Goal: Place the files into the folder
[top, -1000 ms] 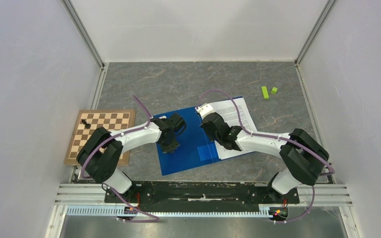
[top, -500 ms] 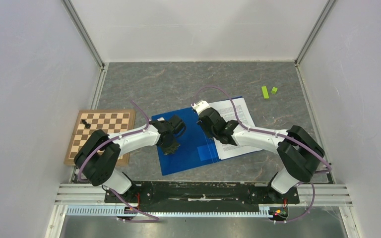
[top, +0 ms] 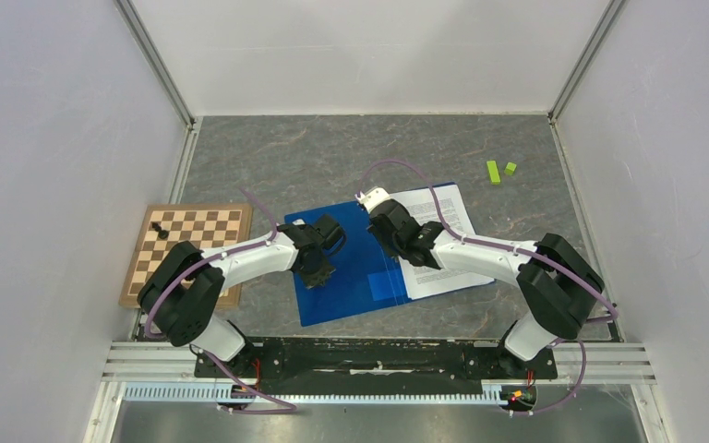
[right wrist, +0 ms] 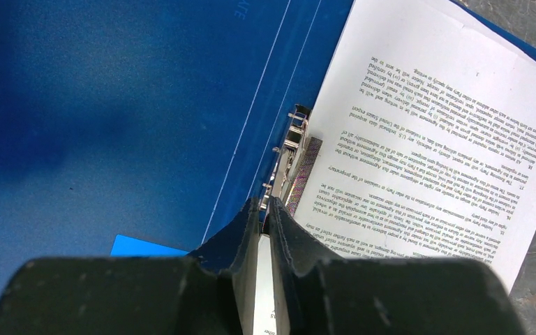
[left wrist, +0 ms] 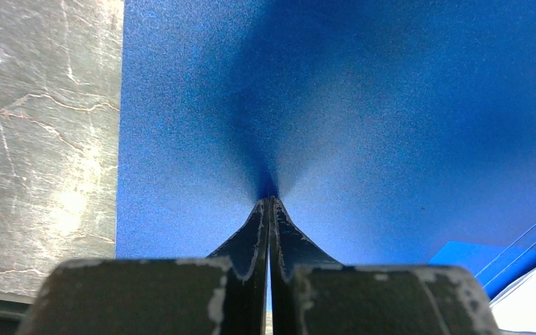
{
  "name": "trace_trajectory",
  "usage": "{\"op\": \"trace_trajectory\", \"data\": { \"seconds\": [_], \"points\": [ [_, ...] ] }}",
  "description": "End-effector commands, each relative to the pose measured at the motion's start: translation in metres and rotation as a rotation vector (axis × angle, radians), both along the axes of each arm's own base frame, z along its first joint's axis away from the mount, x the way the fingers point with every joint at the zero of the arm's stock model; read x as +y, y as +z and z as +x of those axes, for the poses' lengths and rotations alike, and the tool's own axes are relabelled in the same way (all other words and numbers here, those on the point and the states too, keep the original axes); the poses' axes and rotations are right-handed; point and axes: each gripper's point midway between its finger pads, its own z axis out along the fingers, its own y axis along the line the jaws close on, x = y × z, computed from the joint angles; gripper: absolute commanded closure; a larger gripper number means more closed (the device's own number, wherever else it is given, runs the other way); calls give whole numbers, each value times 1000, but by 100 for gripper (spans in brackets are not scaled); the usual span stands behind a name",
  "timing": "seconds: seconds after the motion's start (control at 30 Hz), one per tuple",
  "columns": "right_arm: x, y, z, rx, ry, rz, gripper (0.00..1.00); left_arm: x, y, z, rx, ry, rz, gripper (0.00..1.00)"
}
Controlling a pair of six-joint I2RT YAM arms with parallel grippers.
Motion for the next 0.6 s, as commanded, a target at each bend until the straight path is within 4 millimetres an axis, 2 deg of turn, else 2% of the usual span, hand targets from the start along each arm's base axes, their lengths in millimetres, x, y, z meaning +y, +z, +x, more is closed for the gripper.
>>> {"op": "trace_trajectory", "data": {
  "seconds": [0.0,0.57],
  "points": [
    [2,15,5,-23,-8,13,86,17,-29,-25,90,38,76,98],
    [2,26,8,-41,-19,21,85,18,-29,-25,89,45,83,98]
  ]
}}
